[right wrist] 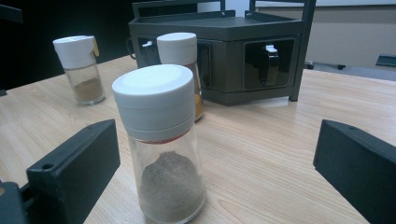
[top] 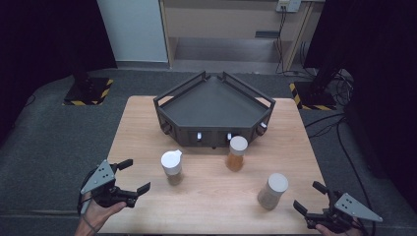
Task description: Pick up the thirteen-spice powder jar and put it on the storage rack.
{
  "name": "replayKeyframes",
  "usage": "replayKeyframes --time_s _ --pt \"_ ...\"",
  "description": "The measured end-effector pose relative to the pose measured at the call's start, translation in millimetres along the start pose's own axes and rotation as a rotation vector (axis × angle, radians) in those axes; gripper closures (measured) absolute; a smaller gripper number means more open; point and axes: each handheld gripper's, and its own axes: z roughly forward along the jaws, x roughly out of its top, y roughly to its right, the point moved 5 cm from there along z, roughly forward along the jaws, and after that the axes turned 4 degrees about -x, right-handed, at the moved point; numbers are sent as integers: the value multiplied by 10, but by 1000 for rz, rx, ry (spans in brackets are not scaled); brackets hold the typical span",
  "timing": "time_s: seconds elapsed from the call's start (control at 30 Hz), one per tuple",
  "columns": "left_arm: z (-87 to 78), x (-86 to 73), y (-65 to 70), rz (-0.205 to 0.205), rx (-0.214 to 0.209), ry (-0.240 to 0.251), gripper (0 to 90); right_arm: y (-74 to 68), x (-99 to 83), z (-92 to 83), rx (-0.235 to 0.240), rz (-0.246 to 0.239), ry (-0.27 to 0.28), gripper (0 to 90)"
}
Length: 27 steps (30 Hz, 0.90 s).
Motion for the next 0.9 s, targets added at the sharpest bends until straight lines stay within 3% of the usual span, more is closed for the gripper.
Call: replayKeyframes --time_s 0.3,0.9 --pt "45 94 -75 -7 2 13 1 1 -1 0 1 1 1 10" --pt "109 187 -150 -3 12 -36 2 3 -4 -3 3 2 4 10"
